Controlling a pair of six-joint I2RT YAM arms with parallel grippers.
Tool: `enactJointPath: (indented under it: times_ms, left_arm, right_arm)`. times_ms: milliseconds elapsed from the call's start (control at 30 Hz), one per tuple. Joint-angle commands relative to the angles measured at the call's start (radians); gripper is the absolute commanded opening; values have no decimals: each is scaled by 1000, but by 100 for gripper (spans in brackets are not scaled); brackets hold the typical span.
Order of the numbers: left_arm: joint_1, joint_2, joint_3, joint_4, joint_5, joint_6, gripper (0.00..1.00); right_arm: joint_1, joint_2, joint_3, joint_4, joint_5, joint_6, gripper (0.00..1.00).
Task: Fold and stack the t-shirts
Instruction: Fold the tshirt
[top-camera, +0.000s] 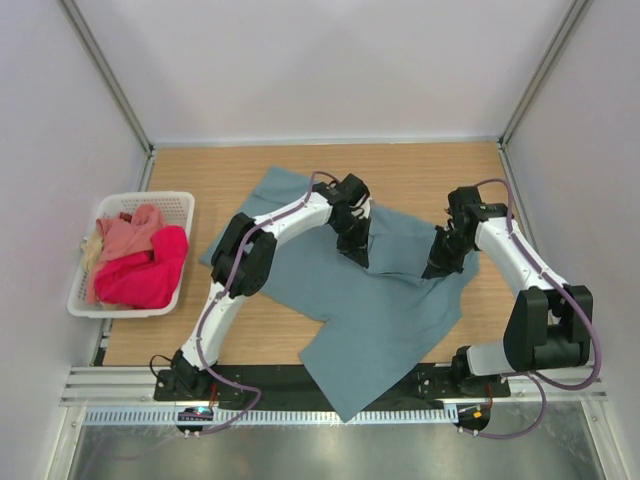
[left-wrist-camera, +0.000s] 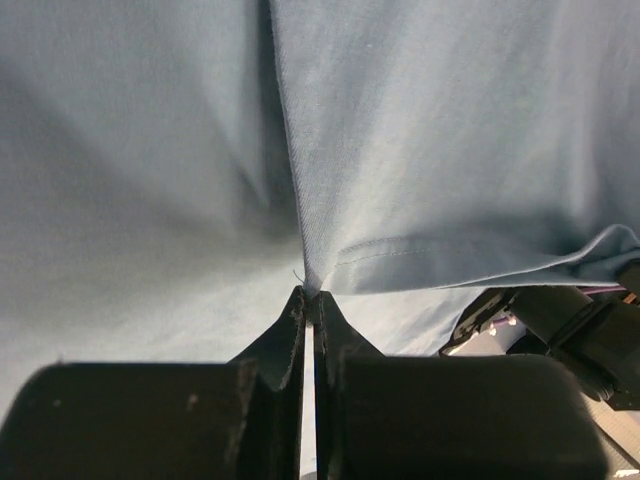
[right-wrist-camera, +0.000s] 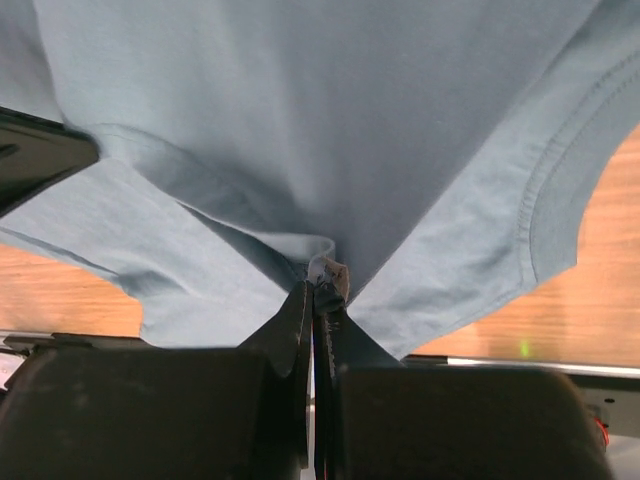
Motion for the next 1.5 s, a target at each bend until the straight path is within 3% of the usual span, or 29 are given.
enactJointPath:
  times_ms: [0,667,767,800,867,933,1000,1033,1100,1267,1467]
  left_arm:
    - [-3,-93,25,-49,1,28,0]
    - [-3,-114,-72,-79,-33,59,1]
    - [-3,-110,-63,-85,-44,68,4]
    - [-3,-111,-55,-88,-47,71,16]
    - [3,-125,-43,-97,-65,88,25]
    - [13,-145,-34,-95,-79,120,37]
    - [49,-192,-35,-95,-108,142,50]
    - [70,-212,-43,-86,-116,151,52]
    - [137,-257,-53,-59,-163,176,54]
    - [297,-271,-48,-8,-153,153,51]
    - [383,-294,-55,-11,-167,151,50]
  right_arm:
    - [0,-58,-25,-58,20,35,1]
    - [0,-61,-124,-55,16,96,2]
    - [0,-37,-135,-41,-7,109,7]
    - [0,-32,-129,-38,-9,112,13]
    - [-6,-20,-98,-32,-6,122,17]
    - [-42,-14,-60,-32,31,132,30]
    - [-101,-11,-6,0,39,142,49]
    - [-125,-6,7,23,44,153,53]
    - [-194,43,66,57,77,184,59]
    - [-264,156,182,153,171,224,59]
    - [-366,290,212,265,186,218,59]
